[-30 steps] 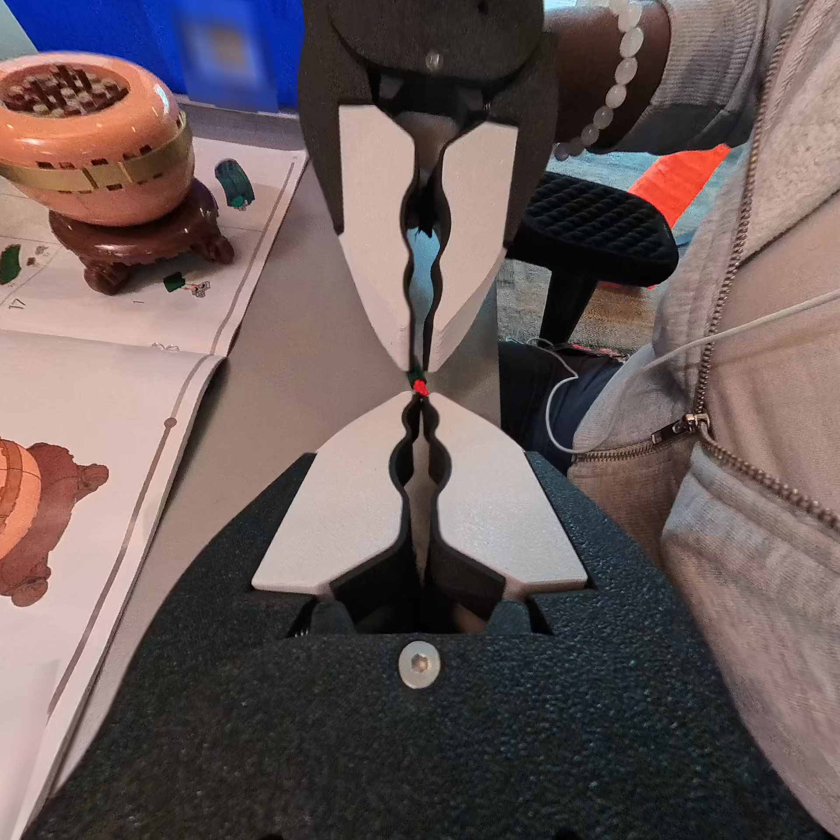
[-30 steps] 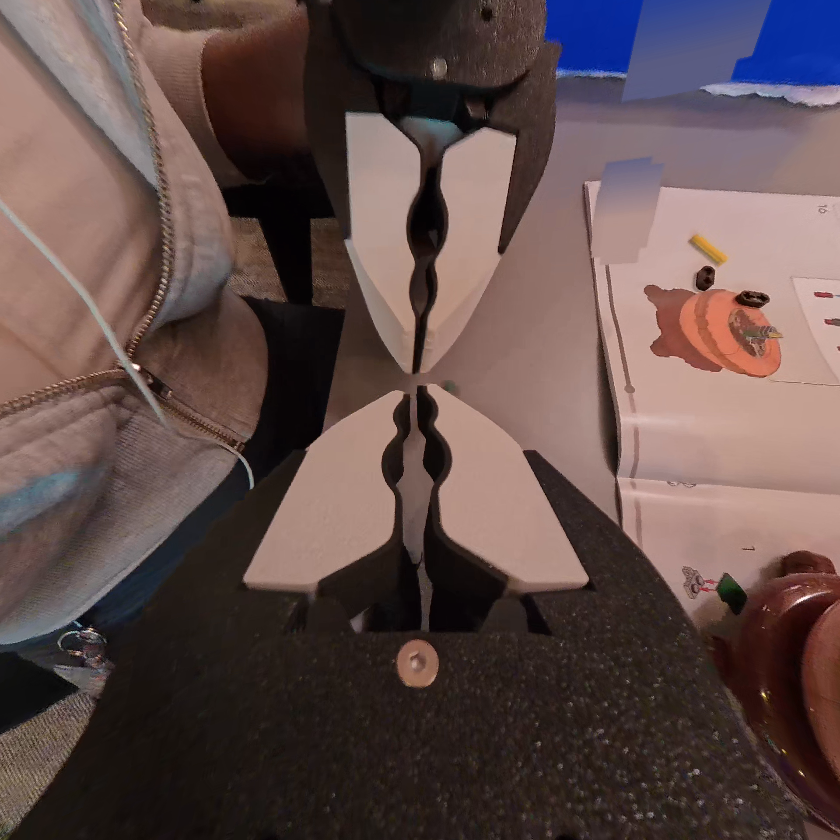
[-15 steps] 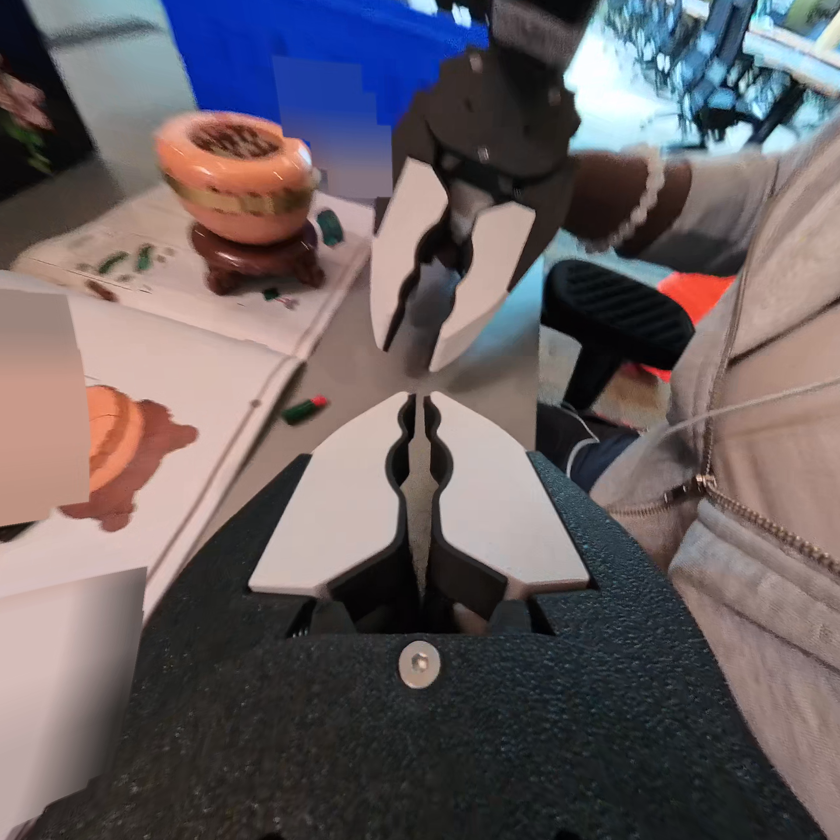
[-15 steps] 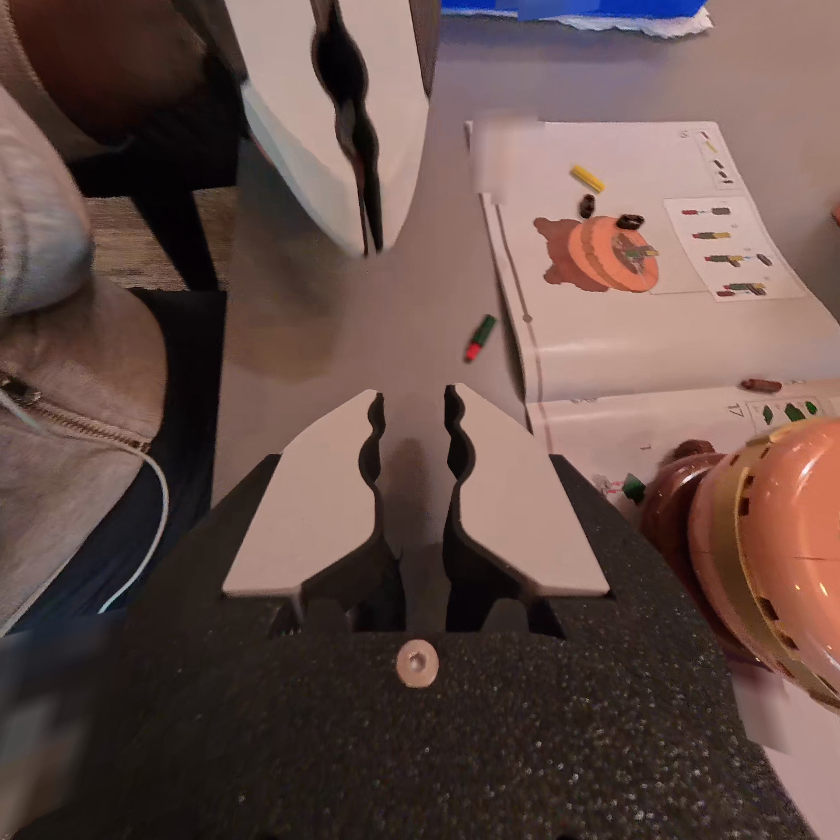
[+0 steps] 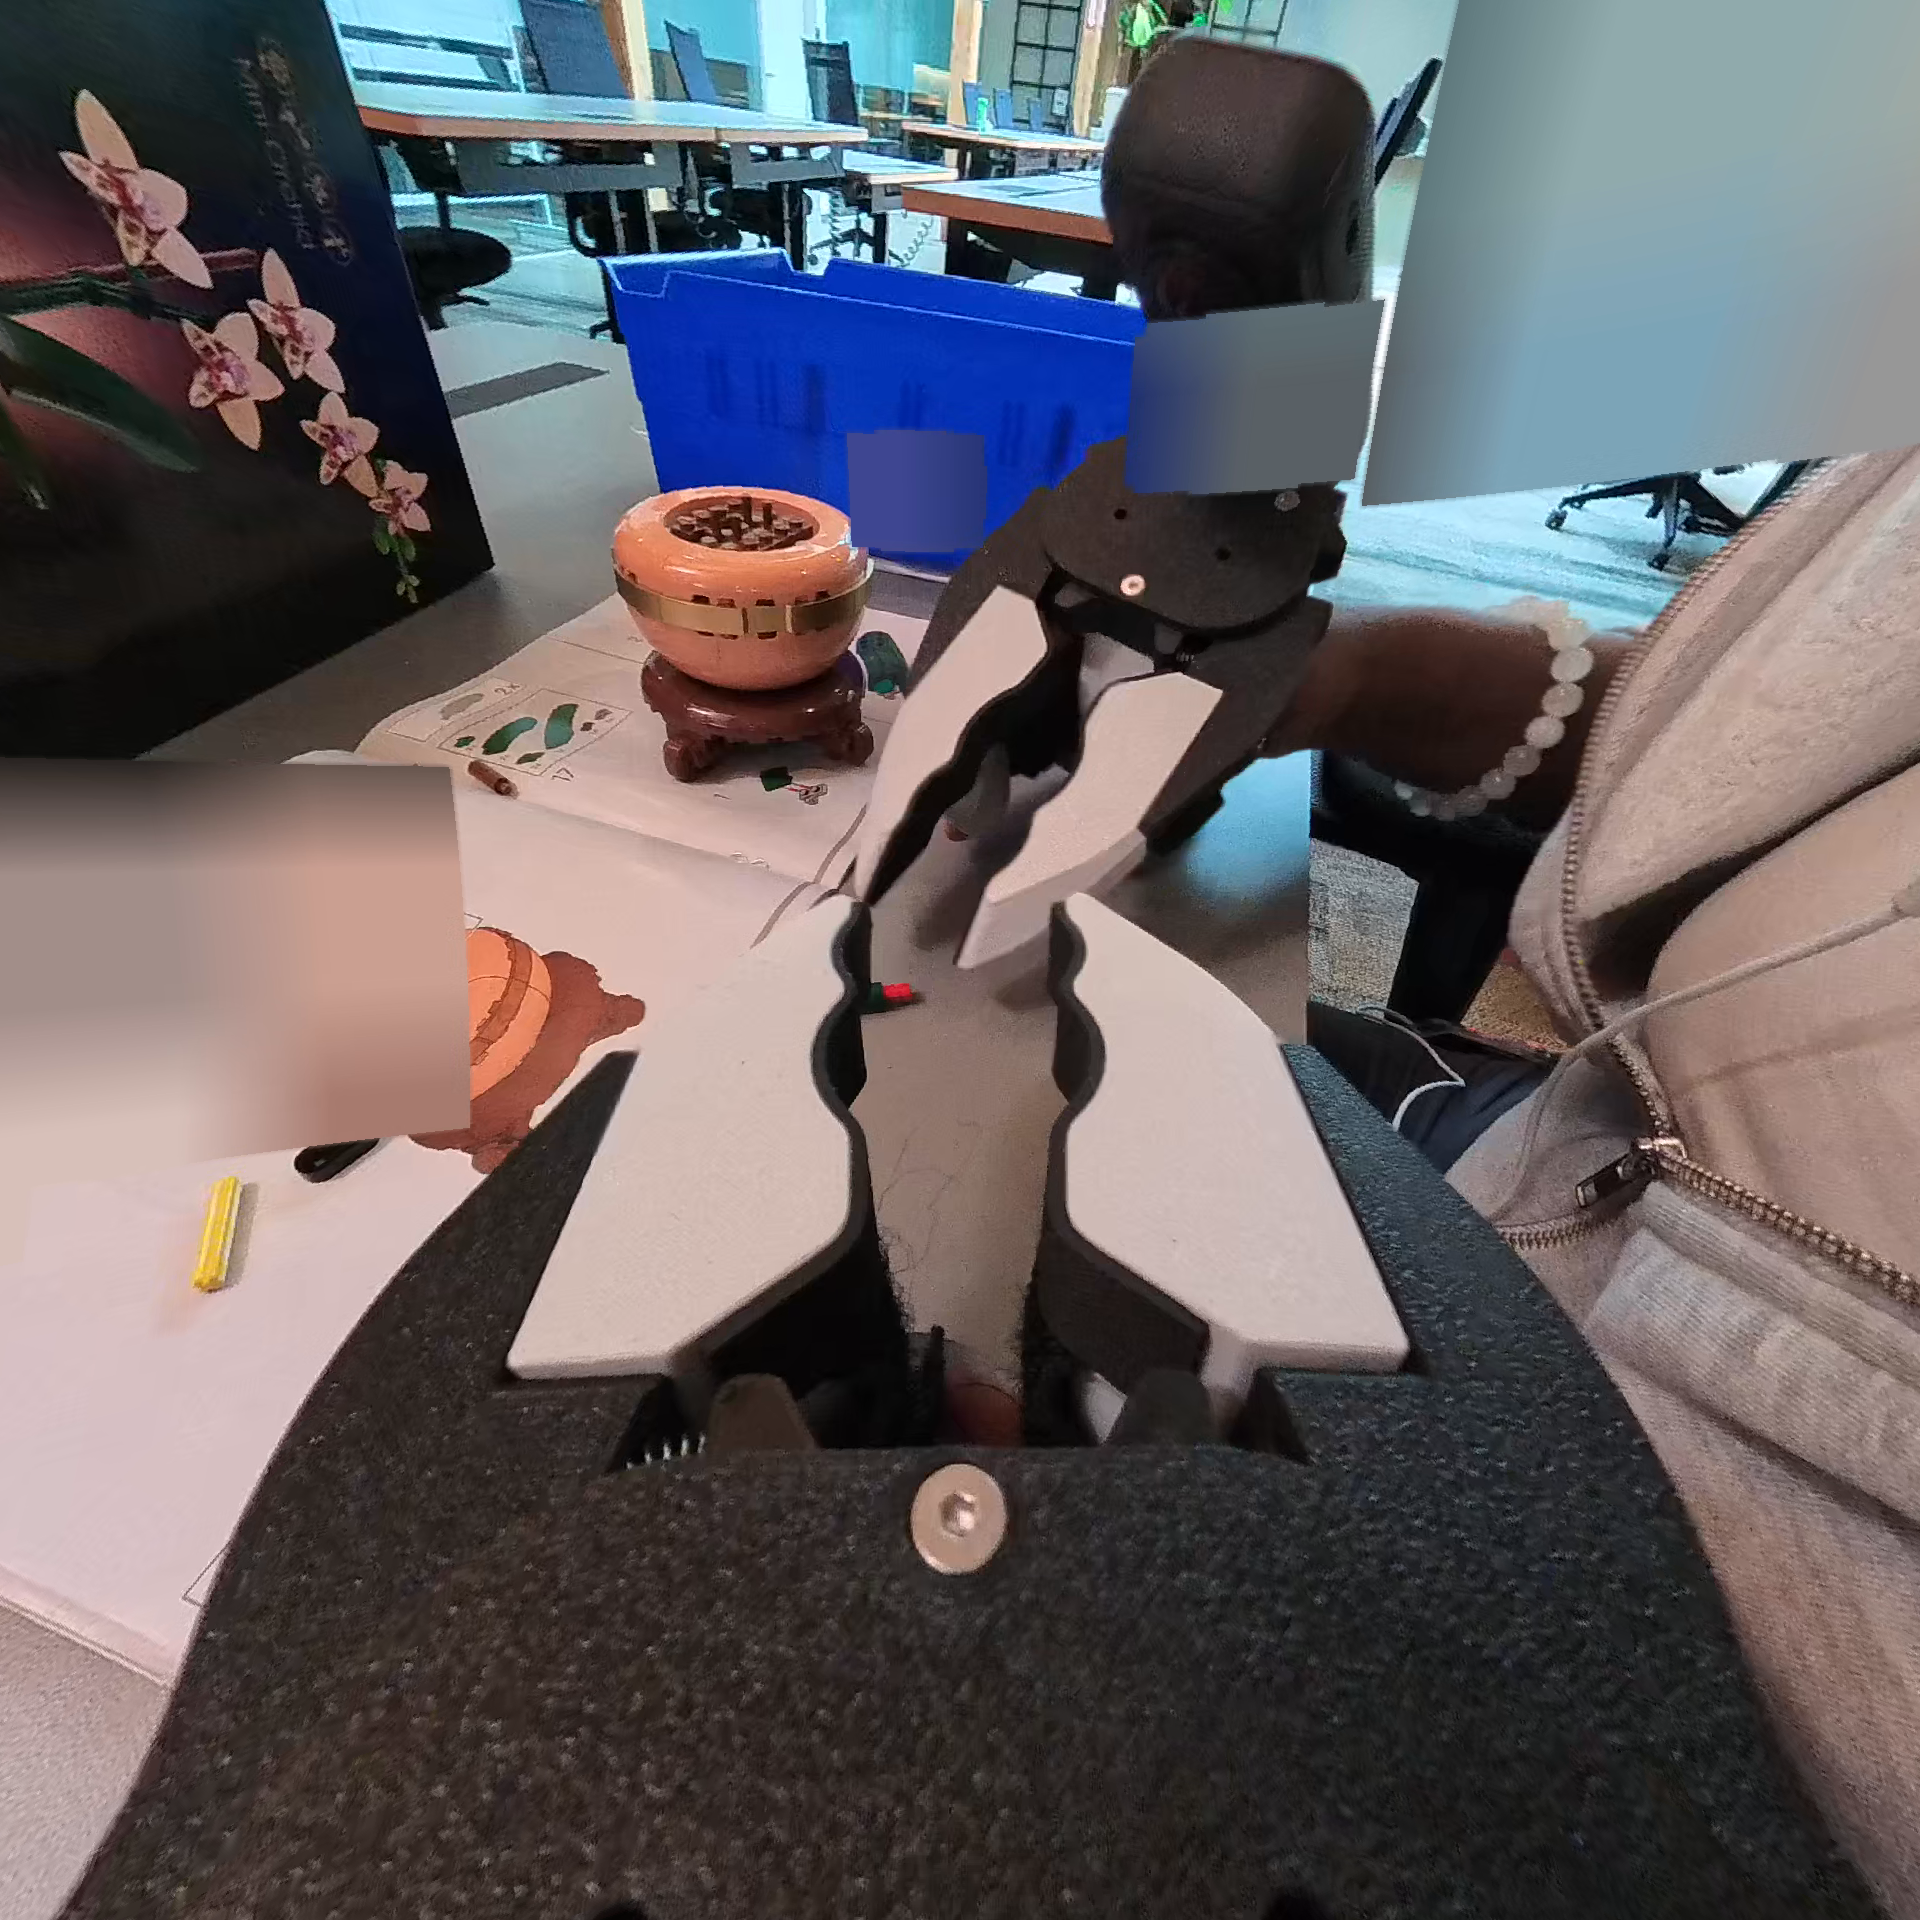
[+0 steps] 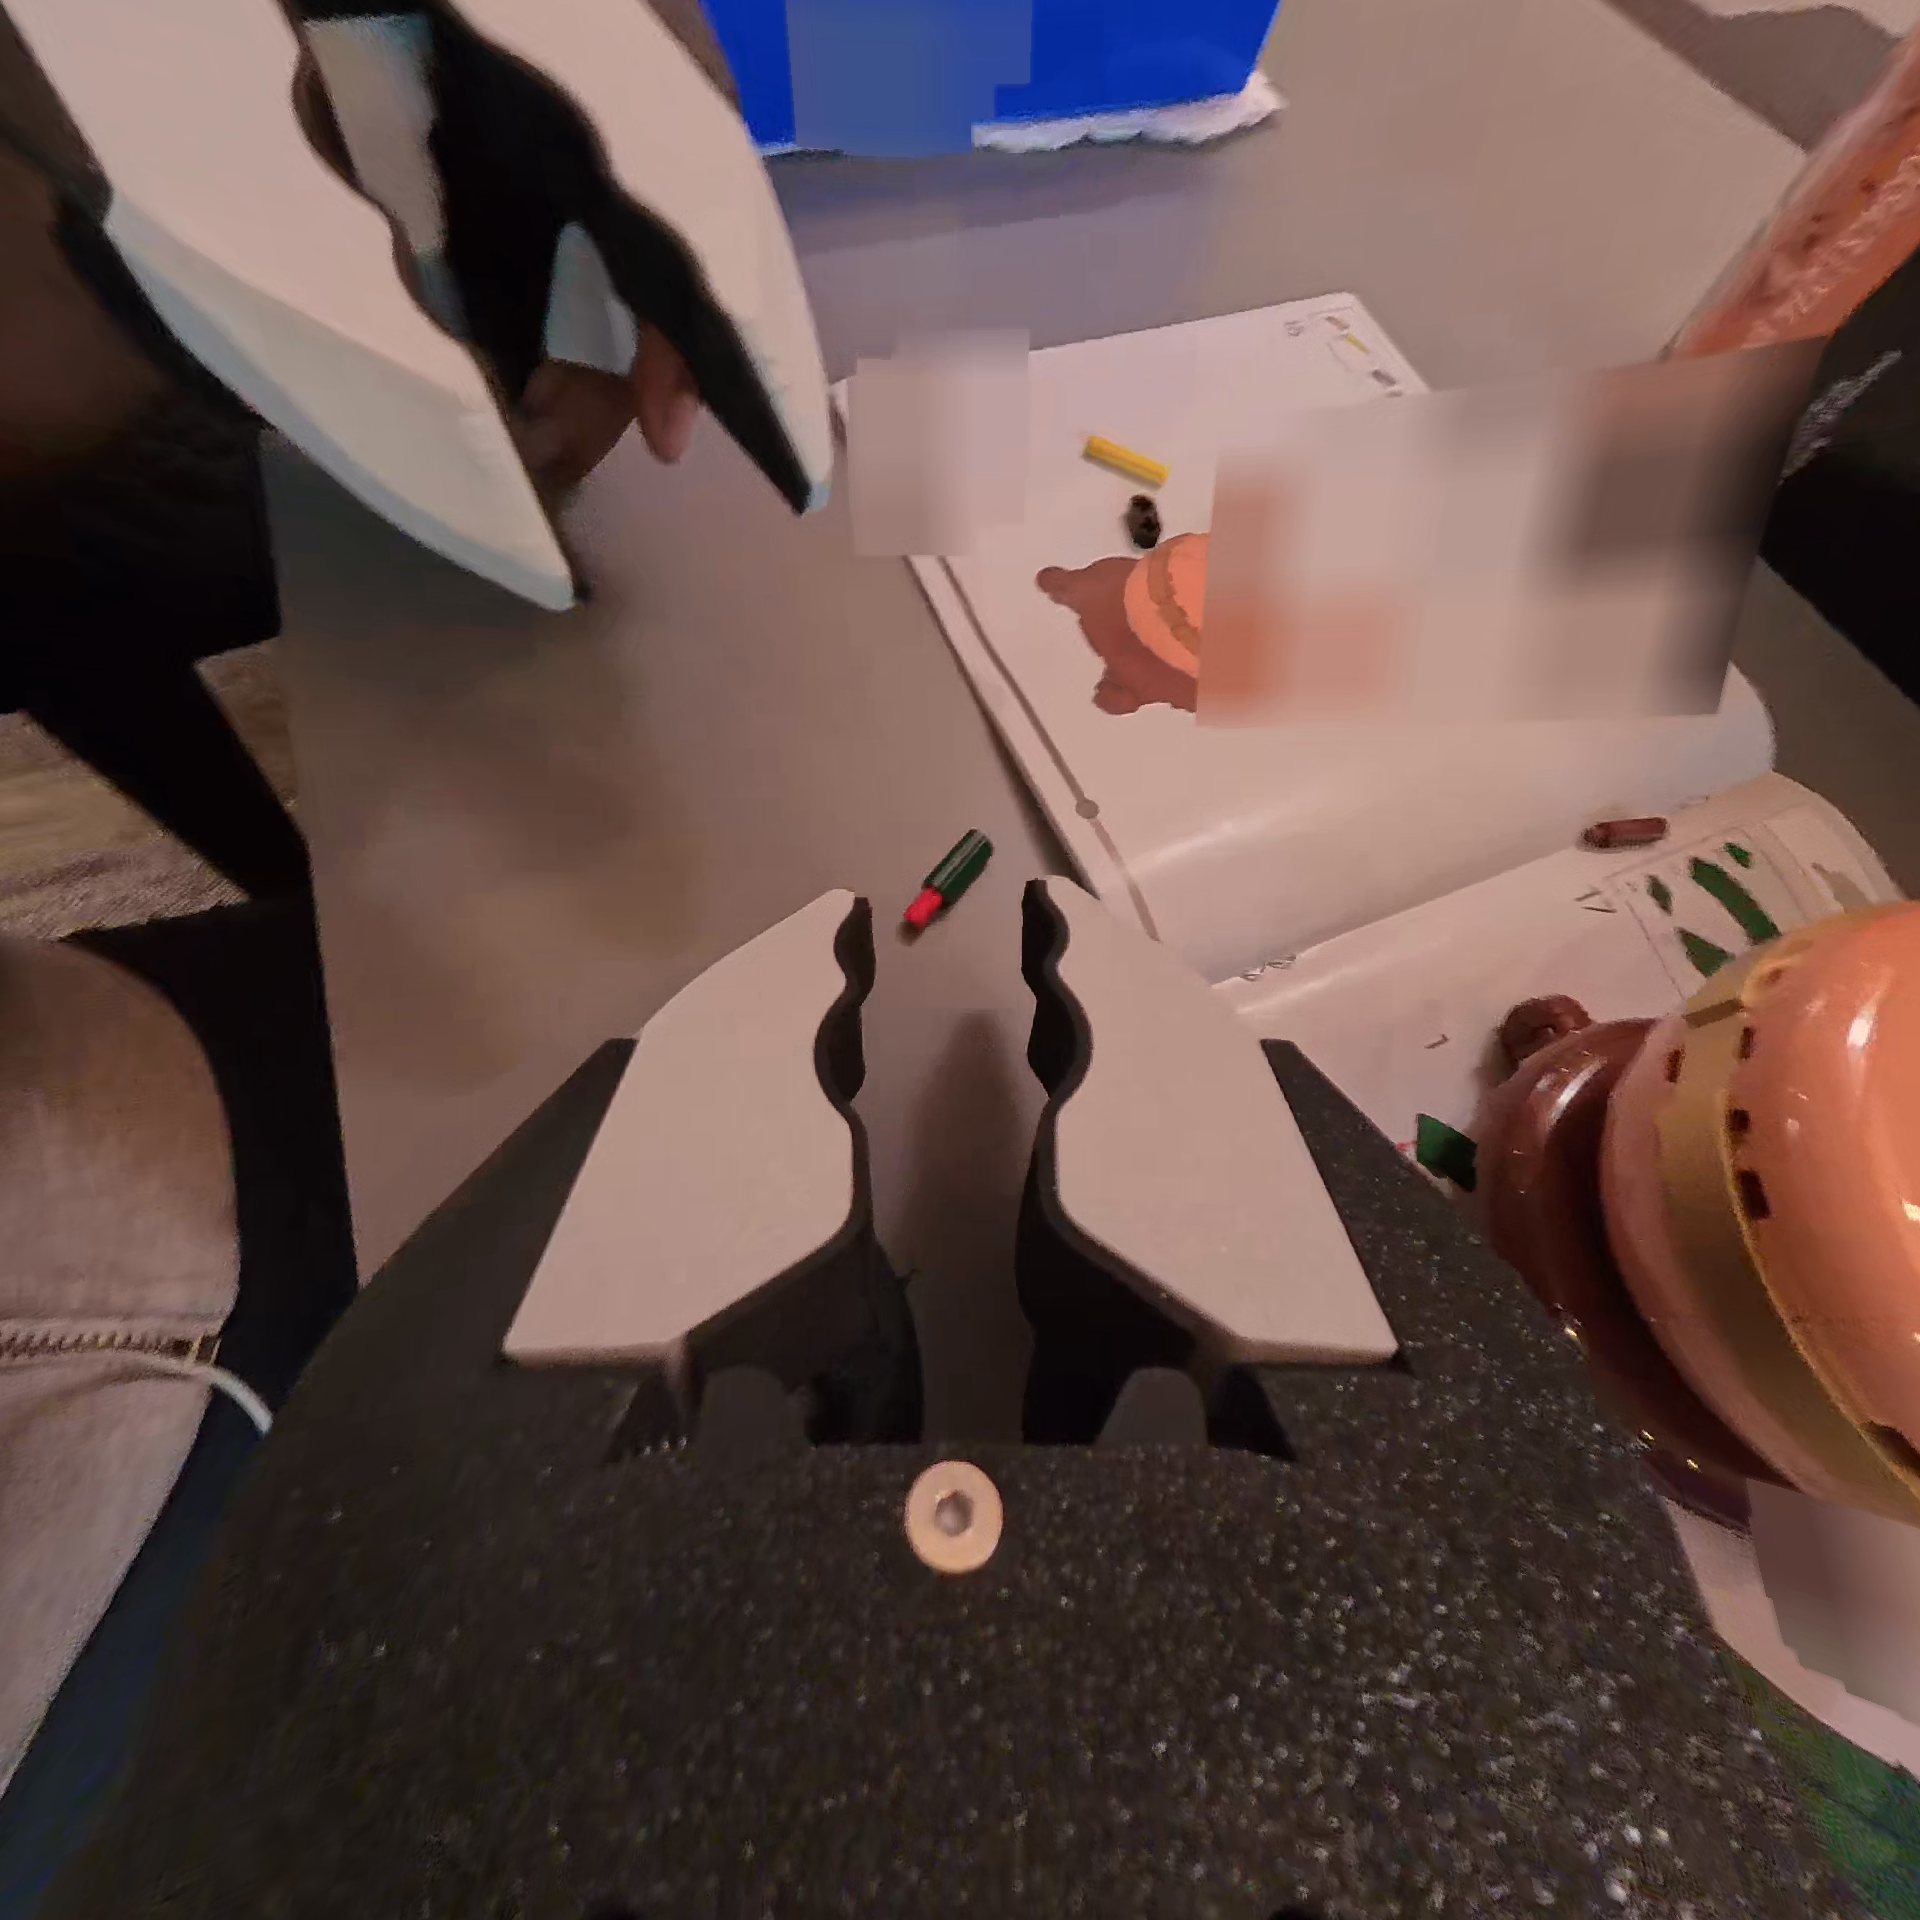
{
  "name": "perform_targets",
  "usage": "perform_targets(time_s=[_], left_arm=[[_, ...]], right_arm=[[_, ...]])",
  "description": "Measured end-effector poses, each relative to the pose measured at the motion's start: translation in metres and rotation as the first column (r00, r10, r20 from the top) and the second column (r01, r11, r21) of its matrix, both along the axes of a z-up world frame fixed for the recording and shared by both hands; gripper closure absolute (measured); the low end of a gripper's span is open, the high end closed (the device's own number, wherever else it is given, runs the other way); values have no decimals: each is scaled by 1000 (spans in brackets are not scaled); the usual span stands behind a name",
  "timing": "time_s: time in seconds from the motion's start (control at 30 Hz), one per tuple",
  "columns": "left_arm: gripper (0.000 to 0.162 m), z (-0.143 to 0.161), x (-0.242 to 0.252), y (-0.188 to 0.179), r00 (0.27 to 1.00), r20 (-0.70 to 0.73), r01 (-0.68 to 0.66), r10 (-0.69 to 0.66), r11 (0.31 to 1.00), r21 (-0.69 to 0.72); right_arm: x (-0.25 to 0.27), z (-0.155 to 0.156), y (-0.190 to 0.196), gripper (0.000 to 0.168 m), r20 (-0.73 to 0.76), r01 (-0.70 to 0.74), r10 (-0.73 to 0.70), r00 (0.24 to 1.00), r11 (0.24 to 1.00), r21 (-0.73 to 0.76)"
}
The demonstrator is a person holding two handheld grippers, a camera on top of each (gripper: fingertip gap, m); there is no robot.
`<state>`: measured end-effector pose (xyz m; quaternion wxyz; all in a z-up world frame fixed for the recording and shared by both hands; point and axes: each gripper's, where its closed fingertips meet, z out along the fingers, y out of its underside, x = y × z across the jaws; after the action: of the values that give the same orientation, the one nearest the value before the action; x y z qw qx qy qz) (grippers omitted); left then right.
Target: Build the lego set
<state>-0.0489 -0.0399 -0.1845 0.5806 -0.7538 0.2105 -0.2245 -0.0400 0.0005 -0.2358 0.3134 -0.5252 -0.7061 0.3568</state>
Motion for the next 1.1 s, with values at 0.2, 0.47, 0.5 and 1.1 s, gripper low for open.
perform_targets(time_s=[0.2, 0.47, 0.5, 1.1], left_arm=[[129, 1, -5, 2, 999, 38, -24, 24, 1000, -9], [129, 2, -10, 4, 997, 67, -48, 49, 999, -18], [129, 2, -9, 4, 997, 65, -47, 48, 999, -17], [133, 4, -9, 3, 996, 78, -37, 37, 999, -12]], right_arm=[[1, 15, 3, 145, -107, 25, -27, 994, 999, -20], [0, 4, -5, 140, -27, -29, 29, 999, 1000, -1], [0, 5, -4, 140, -32, -26, 26, 999, 1000, -2], [-4, -17, 0, 158, 94, 15, -25, 995, 995, 101]])
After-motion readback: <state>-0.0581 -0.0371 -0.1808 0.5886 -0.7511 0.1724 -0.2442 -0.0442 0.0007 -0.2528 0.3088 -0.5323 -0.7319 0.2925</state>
